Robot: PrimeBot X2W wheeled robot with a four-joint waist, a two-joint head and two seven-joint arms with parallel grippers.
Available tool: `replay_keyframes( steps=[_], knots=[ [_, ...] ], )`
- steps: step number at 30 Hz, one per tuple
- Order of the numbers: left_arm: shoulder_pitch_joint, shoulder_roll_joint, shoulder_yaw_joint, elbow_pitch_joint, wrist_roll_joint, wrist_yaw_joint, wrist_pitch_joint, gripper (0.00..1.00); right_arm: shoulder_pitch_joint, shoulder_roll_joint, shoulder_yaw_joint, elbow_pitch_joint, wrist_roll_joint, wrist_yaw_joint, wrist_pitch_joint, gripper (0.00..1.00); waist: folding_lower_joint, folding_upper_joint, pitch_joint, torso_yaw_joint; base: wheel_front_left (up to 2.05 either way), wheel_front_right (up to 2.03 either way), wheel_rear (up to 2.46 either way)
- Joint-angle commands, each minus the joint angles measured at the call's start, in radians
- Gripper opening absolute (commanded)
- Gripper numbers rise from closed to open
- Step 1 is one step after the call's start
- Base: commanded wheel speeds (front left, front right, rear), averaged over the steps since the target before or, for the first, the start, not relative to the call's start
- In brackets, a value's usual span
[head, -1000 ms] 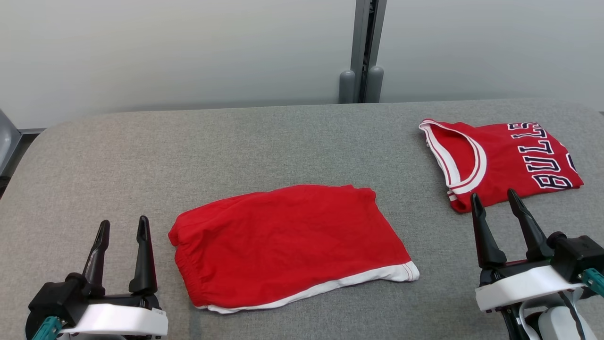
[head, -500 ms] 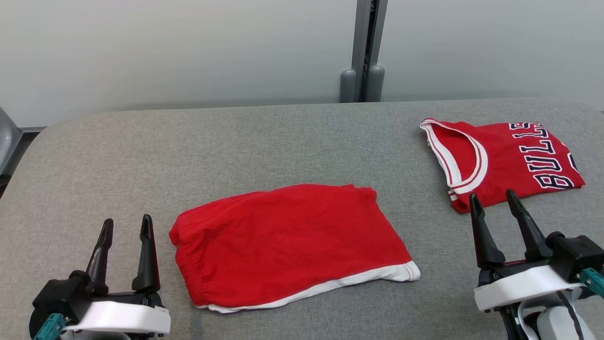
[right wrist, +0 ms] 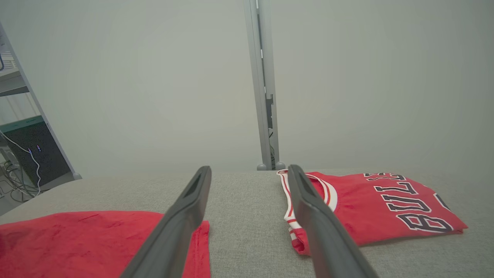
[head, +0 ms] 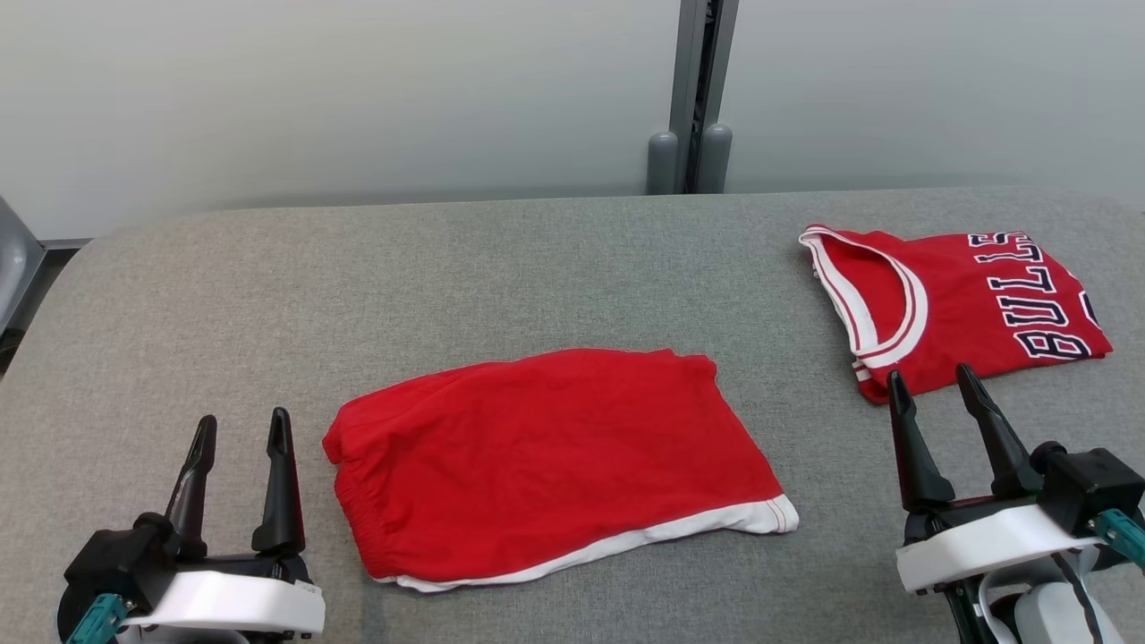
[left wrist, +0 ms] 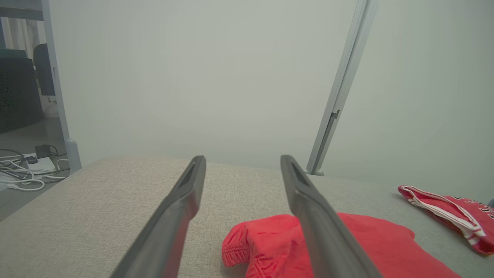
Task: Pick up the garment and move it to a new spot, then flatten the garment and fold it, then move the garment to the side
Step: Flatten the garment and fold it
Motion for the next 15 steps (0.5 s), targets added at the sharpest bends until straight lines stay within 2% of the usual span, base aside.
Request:
replay_keyframes(
  steps=[1, 15],
  knots=[
    [-0.009, 0.004, 0.005, 0.001, 0.005, -0.005, -0.001, 1.00, -0.010, -0.005, 0.000, 0.000, 0.001, 0.001, -0.004, 1.00, 0.0000, 0.0000, 0.000, 0.000, 0.00, 0.00, 0.00],
    [-0.007, 0.002, 0.004, 0.007, 0.005, -0.007, -0.001, 1.00, -0.007, -0.005, 0.000, 0.004, 0.003, 0.001, -0.004, 1.00, 0.0000, 0.0000, -0.002, 0.002, 0.00, 0.00, 0.00]
  ],
)
